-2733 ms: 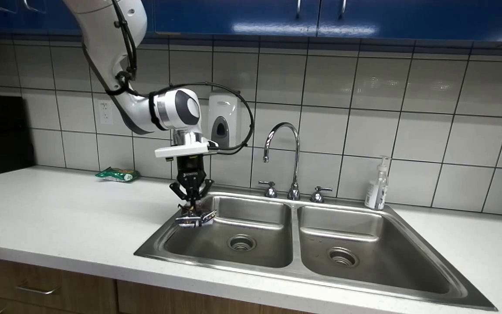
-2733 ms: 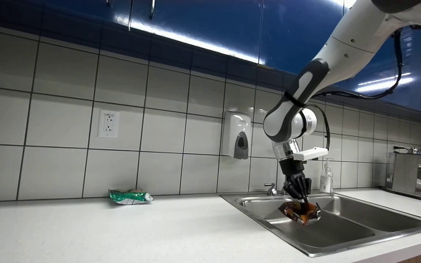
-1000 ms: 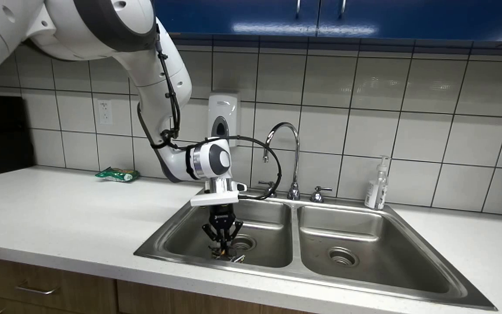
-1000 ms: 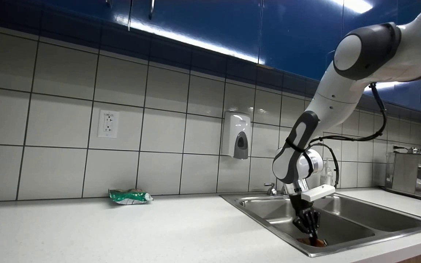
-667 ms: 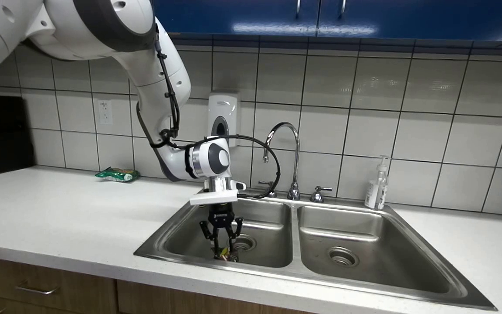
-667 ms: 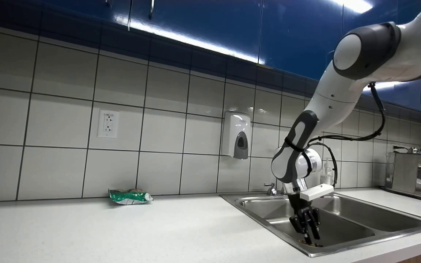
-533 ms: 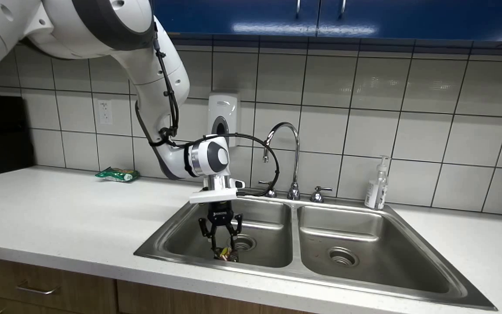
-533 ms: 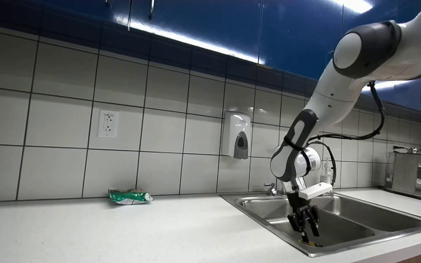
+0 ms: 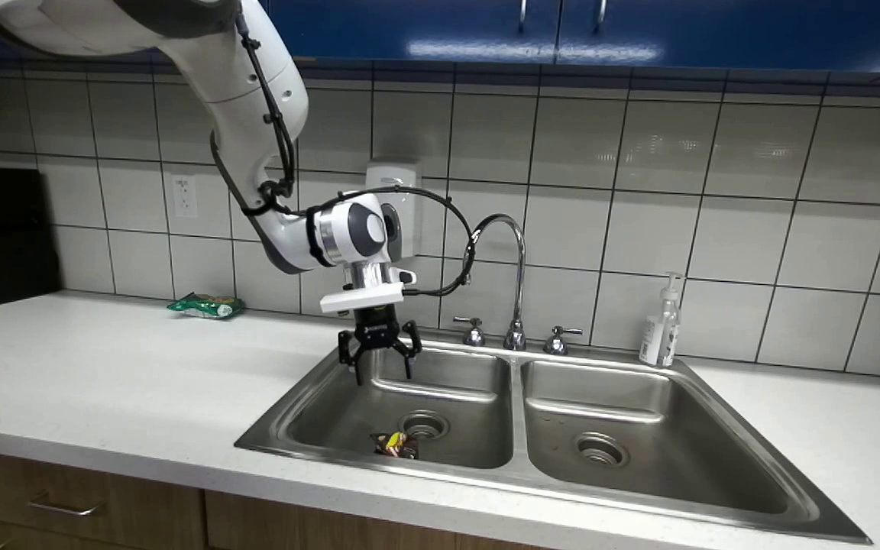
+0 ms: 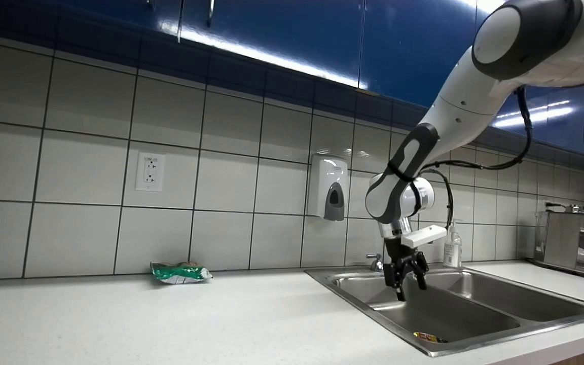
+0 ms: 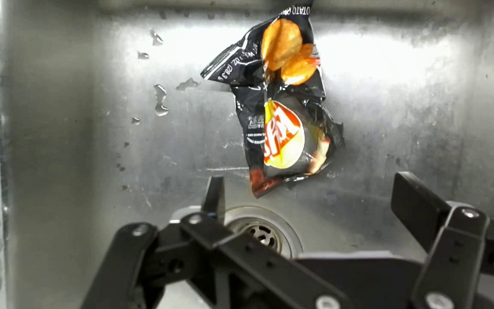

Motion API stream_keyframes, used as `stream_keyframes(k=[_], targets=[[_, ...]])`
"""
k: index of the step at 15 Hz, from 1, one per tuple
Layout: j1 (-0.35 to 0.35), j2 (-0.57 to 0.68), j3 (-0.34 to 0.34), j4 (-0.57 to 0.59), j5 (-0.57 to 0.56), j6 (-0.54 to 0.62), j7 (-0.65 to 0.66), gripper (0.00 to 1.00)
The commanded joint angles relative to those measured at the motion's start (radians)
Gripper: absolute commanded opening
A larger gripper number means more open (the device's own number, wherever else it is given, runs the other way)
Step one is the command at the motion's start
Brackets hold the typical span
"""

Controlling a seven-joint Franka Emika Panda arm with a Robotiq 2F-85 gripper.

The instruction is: Pick the black packet of crisps and put it in the sink

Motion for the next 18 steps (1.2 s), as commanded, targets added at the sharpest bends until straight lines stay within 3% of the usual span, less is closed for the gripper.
stream_keyframes(k=[1, 7, 18], targets=[[0.033, -0.137, -0.006, -0.085, -0.041, -0.037, 0.079, 1.0], [0.077, -0.318, 0.015, -0.248, -0.033, -0.052, 0.216, 1.0], [0.138, -0.483, 0.123, -0.464, 0.066, -0.09, 0.386, 1.0]])
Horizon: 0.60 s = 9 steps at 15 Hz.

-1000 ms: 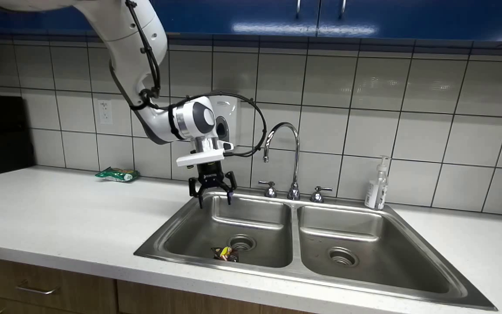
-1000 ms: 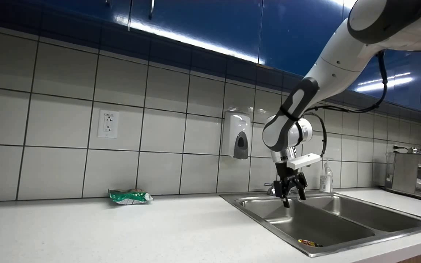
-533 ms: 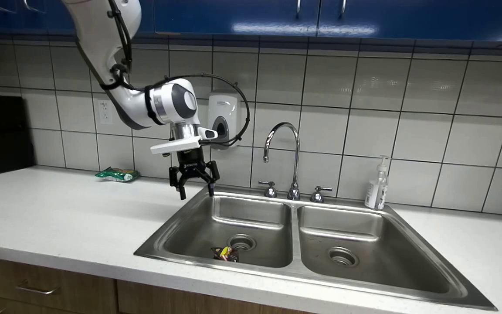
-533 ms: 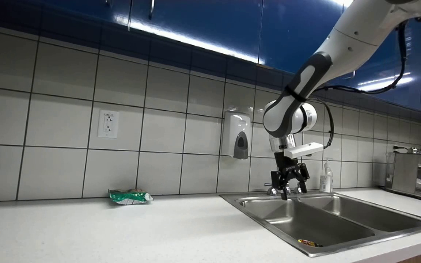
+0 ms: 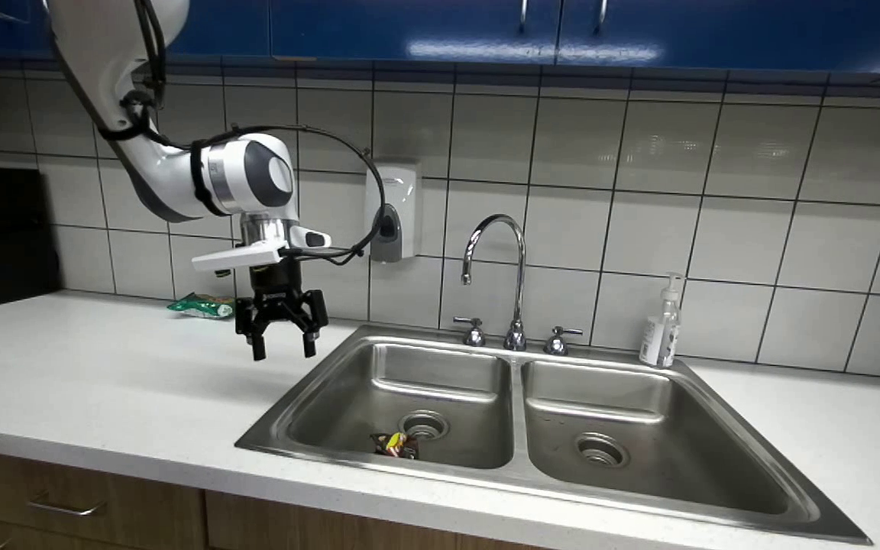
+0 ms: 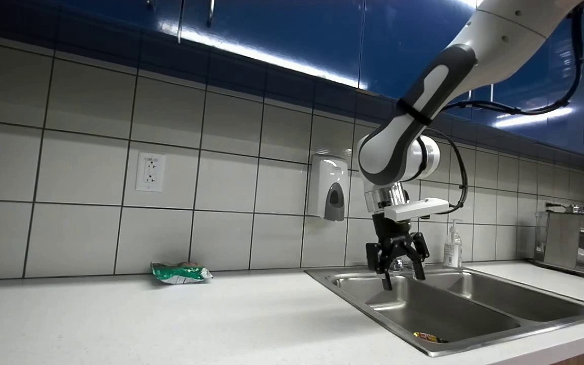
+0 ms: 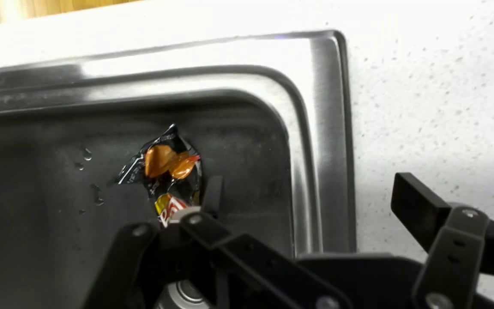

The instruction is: Pick the black packet of crisps and put it in the sink

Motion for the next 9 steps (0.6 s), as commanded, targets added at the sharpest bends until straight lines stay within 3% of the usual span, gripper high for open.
stream_keyframes(k=[1, 3, 9], targets=[[0.01, -0.079, 0.04, -0.069, 0.042, -0.037, 0.06, 1.0], [0.0, -0.033, 0.041, -0.039, 0.033, -0.015, 0.035, 1.0], [0.006, -0.048, 0.052, -0.055, 0.044, -0.031, 0.046, 1.0]])
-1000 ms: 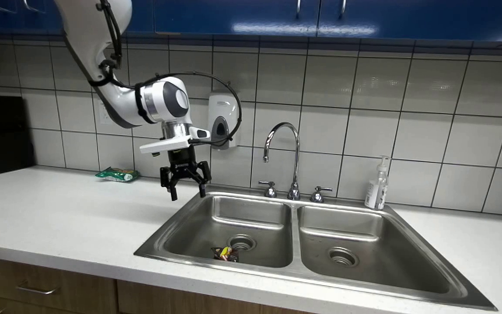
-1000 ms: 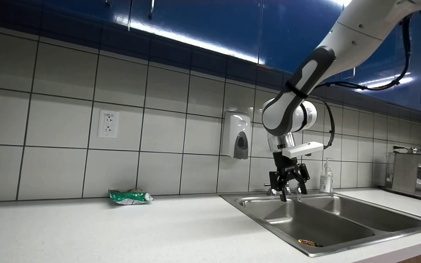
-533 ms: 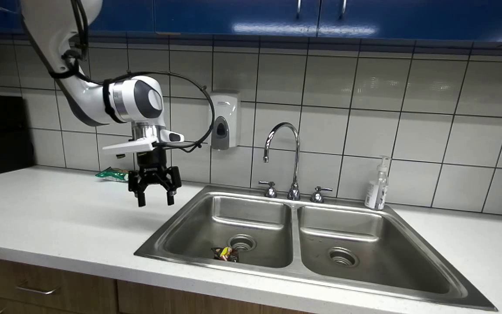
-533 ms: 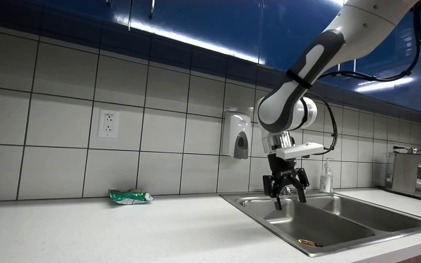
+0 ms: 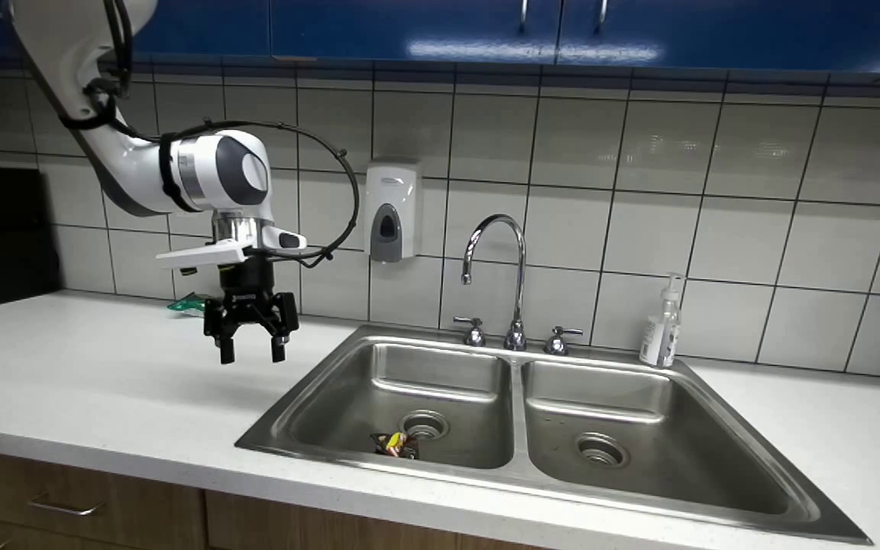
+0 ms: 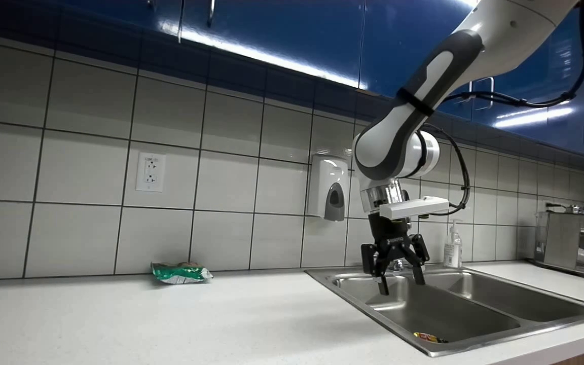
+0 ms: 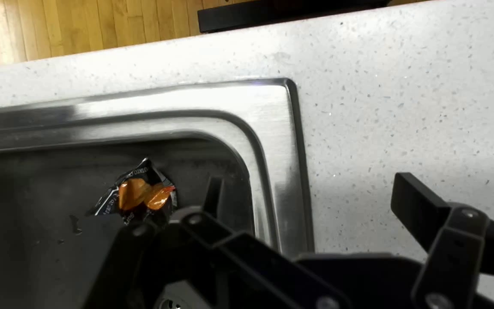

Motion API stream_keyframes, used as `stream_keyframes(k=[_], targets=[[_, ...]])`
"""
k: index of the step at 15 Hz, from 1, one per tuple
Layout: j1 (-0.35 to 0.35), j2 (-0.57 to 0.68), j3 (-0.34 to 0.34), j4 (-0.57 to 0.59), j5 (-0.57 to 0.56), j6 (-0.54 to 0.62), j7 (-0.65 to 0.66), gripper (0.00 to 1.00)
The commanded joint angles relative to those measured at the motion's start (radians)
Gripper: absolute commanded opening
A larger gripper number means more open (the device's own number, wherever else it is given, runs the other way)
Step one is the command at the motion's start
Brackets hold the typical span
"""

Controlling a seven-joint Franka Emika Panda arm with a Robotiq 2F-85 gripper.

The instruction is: Pick the black packet of crisps and put it in the sink

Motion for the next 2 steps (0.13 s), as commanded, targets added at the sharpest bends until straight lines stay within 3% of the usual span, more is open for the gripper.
stream_keyframes(k=[1, 2], targets=[[-0.011, 0.0, 0.011, 0.002, -0.001, -0.002, 0.0, 1.0], [-0.011, 0.0, 0.011, 0.001, -0.001, -0.003, 0.0, 1.0]])
